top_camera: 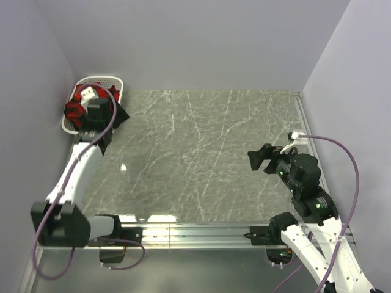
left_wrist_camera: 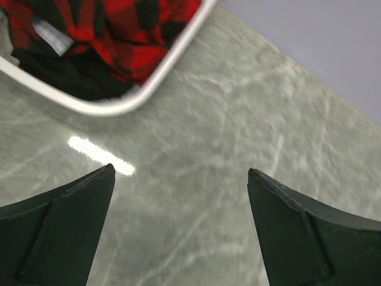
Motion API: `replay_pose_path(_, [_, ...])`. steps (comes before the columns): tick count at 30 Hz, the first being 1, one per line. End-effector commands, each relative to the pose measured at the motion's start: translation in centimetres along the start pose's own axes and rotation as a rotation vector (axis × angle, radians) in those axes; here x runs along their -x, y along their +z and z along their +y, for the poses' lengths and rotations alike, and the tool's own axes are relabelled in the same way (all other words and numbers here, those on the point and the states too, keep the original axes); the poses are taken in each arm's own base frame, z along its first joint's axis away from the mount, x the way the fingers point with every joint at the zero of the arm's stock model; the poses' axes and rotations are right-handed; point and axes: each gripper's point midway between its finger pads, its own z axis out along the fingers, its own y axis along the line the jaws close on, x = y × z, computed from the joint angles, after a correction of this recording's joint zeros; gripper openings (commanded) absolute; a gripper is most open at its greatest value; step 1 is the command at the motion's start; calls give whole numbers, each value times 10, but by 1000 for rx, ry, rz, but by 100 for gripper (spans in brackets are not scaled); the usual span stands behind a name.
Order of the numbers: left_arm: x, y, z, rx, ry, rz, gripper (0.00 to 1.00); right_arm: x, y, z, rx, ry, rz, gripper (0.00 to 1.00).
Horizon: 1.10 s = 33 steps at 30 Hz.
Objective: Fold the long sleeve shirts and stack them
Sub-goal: Grab the shirt from the pile
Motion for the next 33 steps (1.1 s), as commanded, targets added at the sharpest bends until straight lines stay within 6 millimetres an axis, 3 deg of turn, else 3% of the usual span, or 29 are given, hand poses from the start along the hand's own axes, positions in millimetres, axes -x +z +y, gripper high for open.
replay_pose_path(1, [44, 31, 0, 20, -109, -87, 99, 12, -3, 27, 124, 37, -6, 100])
replay_pose_path(2, [54, 50, 15, 82, -138, -108, 99, 11, -3, 31, 142, 41, -4, 100])
replay_pose_path(5, [72, 85, 34, 163, -186, -146, 95, 5, 0, 39, 193, 60, 17, 100])
replay_pose_path(10, [94, 131, 56, 236, -261, -187, 94, -3, 4, 42, 217, 51, 44, 100])
replay_pose_path(11, [88, 145, 66, 264, -272, -176, 94, -4, 6, 42, 216, 46, 49, 100])
replay_pose_path(13, [96, 155, 73, 293, -289, -200, 95, -6, 7, 42, 215, 43, 57, 100])
replay_pose_path(16, [93, 175, 90, 348, -302, -198, 94, -7, 9, 41, 210, 45, 63, 100])
replay_pose_path(17, [85, 185, 98, 369, -303, -181, 94, -8, 10, 41, 208, 45, 69, 100])
replay_pose_path(22, [81, 211, 111, 399, -306, -171, 93, -9, 13, 39, 191, 57, 75, 98])
replay_pose_path(25, [79, 226, 119, 411, -296, -168, 84, -11, 14, 41, 200, 61, 84, 97])
replay_pose_path(26, [77, 230, 122, 413, -286, -163, 72, -11, 15, 40, 199, 65, 88, 96])
replay_pose_path(28, [83, 233, 121, 392, -284, -180, 58, -13, 15, 42, 209, 68, 99, 95])
replay_pose_path(30, [92, 231, 117, 358, -258, -199, 21, -13, 15, 45, 222, 69, 111, 92])
replay_pose_path(31, [92, 232, 115, 348, -260, -202, 21, -13, 15, 47, 228, 68, 115, 91])
replay_pose_path(32, [101, 226, 111, 331, -250, -219, 0, -12, 15, 47, 227, 69, 116, 91])
replay_pose_path(33, [106, 224, 105, 300, -244, -224, 0, -11, 14, 48, 233, 67, 118, 90])
